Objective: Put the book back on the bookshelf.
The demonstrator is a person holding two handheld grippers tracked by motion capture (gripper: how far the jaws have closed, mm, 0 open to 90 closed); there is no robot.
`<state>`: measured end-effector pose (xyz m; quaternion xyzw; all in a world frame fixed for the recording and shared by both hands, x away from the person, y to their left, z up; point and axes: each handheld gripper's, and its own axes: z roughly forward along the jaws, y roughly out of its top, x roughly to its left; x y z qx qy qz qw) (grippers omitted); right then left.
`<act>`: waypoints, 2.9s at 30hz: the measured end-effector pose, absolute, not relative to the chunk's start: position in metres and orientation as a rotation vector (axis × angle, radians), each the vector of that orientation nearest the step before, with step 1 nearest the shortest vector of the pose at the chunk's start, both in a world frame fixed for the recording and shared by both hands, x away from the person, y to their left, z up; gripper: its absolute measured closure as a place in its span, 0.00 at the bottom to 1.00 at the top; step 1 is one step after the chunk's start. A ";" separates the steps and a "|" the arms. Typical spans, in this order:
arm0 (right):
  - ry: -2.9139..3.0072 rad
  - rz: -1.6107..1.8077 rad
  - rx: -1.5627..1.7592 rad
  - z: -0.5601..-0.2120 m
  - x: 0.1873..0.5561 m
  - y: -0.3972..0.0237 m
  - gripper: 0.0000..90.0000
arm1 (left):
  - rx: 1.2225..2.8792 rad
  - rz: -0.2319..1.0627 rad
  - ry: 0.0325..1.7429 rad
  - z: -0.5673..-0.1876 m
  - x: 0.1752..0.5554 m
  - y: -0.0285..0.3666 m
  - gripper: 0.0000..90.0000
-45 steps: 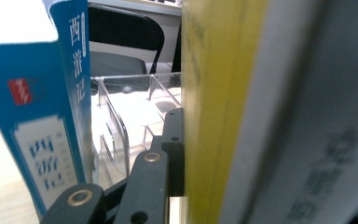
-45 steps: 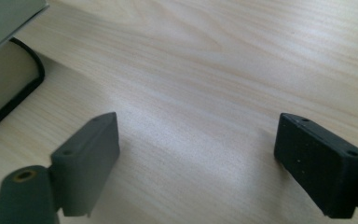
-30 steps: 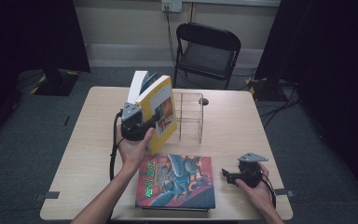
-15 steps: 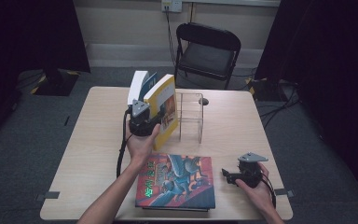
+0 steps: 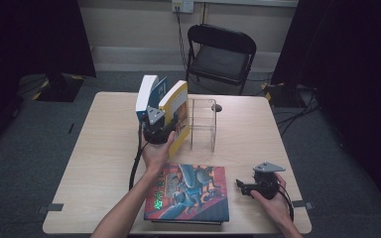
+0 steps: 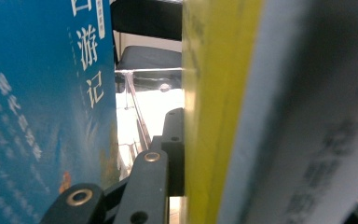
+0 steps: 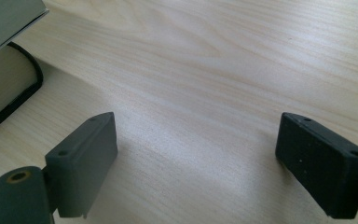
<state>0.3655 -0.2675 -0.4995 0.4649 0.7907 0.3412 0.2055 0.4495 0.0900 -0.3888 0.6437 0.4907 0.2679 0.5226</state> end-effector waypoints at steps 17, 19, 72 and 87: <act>2.204 0.952 1.294 -0.500 0.365 -0.268 0.14 | 1.575 0.679 1.196 -0.411 0.460 0.073 0.84; 2.204 0.952 1.294 -0.500 0.365 -0.267 0.14 | 1.583 0.675 1.189 -0.415 0.460 0.073 0.84; 2.205 0.953 1.292 -0.500 0.366 -0.267 0.14 | 2.191 0.159 1.308 -0.301 0.478 0.074 0.66; 2.206 0.954 1.290 -0.500 0.366 -0.267 0.14 | 2.241 0.024 1.496 -0.295 0.513 0.065 0.72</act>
